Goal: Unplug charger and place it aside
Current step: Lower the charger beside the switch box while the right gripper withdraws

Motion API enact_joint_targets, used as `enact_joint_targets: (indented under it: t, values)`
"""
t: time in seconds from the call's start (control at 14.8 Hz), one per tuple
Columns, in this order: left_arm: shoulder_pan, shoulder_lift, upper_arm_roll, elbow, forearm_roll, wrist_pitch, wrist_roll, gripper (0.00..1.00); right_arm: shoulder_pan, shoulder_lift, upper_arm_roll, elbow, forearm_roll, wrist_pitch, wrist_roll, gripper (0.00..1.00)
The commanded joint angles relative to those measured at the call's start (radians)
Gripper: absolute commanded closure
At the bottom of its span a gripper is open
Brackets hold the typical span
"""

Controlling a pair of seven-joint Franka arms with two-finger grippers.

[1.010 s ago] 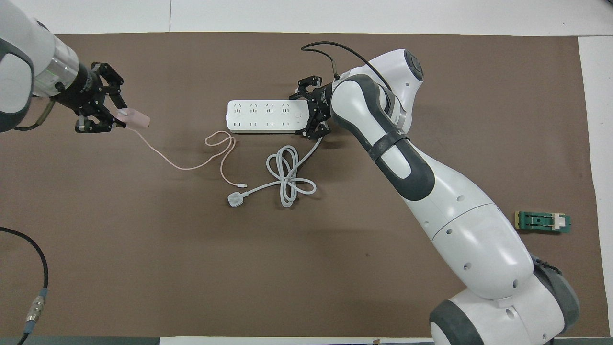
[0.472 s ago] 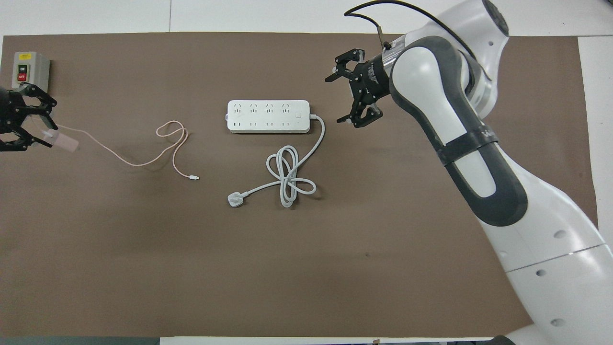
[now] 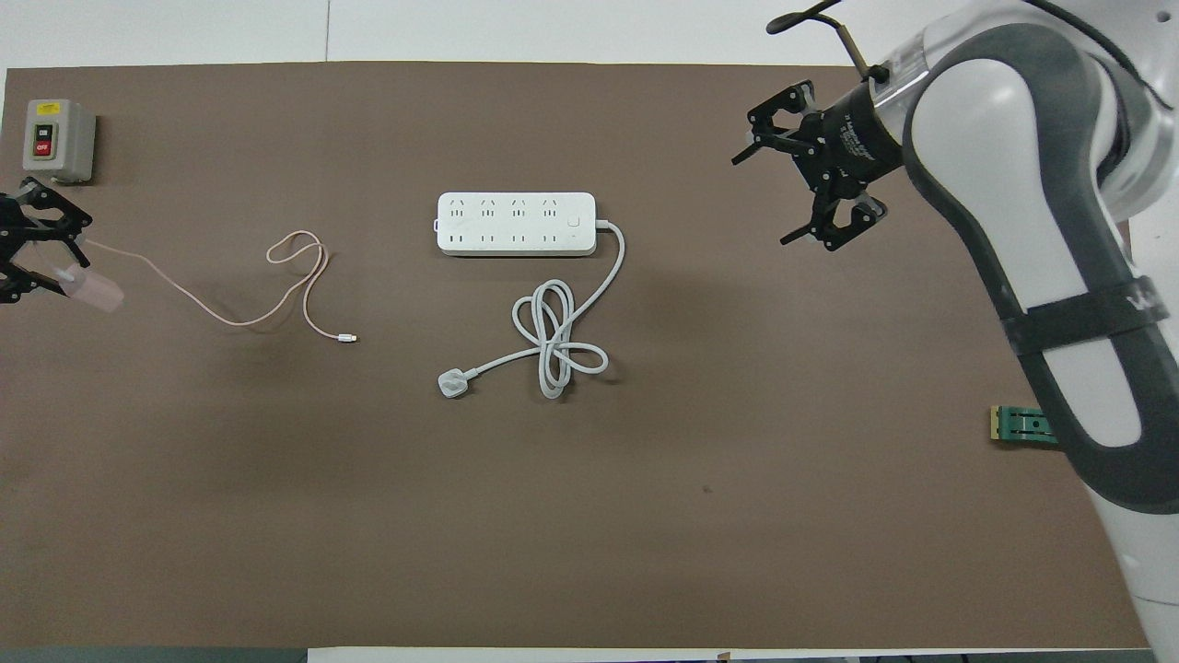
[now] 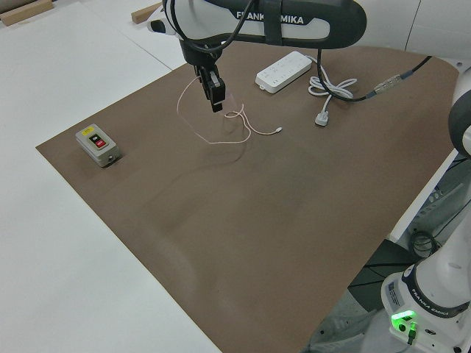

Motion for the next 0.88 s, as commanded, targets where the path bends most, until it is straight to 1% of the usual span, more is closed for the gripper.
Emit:
enact_joint_targets:
  t: [0.0,0.07,0.27,0.4,0.61,0.81]
  values:
    - [-0.001,-0.098,0.005,-0.174,-0.002,0.100,0.071,0.92,-0.044,-0.065,0.007,-0.051,-0.077,-0.047,-0.185,0.00]
    - [-0.011,-0.096,0.003,-0.170,-0.002,0.094,0.070,0.01,-0.065,-0.085,0.007,-0.049,-0.128,-0.082,-0.344,0.00]
    - [-0.030,-0.110,-0.001,-0.165,-0.004,0.082,0.071,0.00,-0.100,-0.126,0.007,-0.052,-0.226,-0.102,-0.628,0.00]
    - [-0.036,-0.121,-0.007,-0.158,-0.002,0.068,0.073,0.00,-0.114,-0.162,0.007,-0.068,-0.284,-0.102,-0.773,0.00]
    - [-0.064,-0.139,-0.007,-0.142,-0.002,0.047,0.094,0.00,-0.134,-0.249,0.007,-0.146,-0.372,-0.098,-0.942,0.00]
    - [-0.084,-0.170,-0.007,-0.131,-0.002,0.025,0.151,0.00,-0.137,-0.368,0.013,-0.262,-0.470,-0.084,-1.024,0.00]
